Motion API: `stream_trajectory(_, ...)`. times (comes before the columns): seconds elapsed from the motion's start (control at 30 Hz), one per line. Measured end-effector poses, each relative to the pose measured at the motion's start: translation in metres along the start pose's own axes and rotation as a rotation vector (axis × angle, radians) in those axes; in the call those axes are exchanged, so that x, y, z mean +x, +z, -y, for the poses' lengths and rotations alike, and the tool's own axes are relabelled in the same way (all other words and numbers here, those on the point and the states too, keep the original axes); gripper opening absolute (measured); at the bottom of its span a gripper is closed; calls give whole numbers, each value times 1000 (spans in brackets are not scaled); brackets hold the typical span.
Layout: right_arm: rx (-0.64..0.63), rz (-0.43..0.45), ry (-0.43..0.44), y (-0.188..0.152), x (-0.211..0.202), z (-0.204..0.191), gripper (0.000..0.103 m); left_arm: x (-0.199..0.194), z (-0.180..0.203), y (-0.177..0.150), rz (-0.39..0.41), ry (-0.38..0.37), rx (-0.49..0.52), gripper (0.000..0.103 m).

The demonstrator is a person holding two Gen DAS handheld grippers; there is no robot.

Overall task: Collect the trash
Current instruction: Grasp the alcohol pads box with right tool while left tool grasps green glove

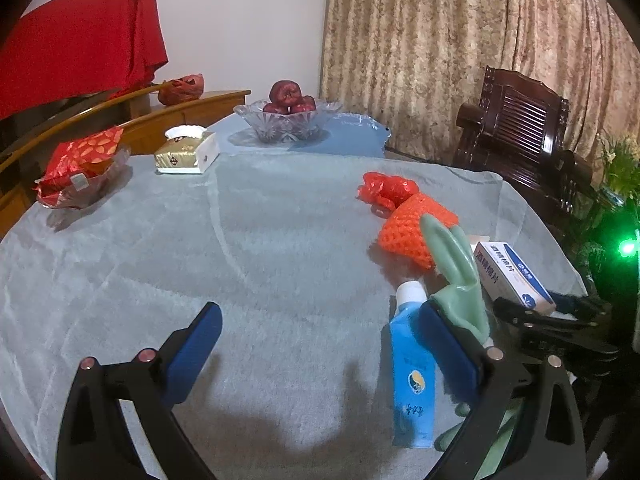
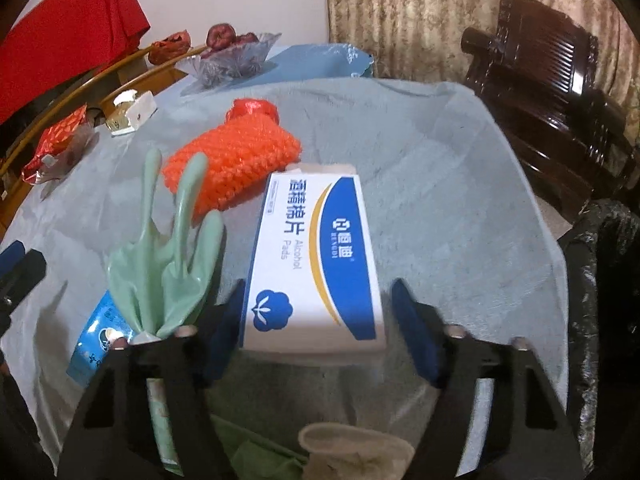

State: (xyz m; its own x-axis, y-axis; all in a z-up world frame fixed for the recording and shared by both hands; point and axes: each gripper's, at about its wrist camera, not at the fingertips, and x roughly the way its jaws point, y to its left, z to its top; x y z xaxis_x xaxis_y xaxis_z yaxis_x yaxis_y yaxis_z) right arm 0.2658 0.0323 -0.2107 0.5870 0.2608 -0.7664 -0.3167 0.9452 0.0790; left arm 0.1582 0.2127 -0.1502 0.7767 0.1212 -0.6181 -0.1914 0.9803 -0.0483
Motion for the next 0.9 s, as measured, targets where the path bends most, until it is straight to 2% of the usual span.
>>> stream_trajectory(0.17,-4,-3,9,-2,-2,2,53,-3,8,2,2,-18,8,96)
stream_trajectory(0.4,-2,56,0,1,-30,14,53,-7,29,2,8,-62,15,95)
stream_trajectory(0.6,17,85,-14,0,-55,36,53,0,51,1,-8,-104,26,90)
stream_trajectory(0.9,18,96,-29,-15,-67,54,53,29,83,-1,-63,-132,47,80)
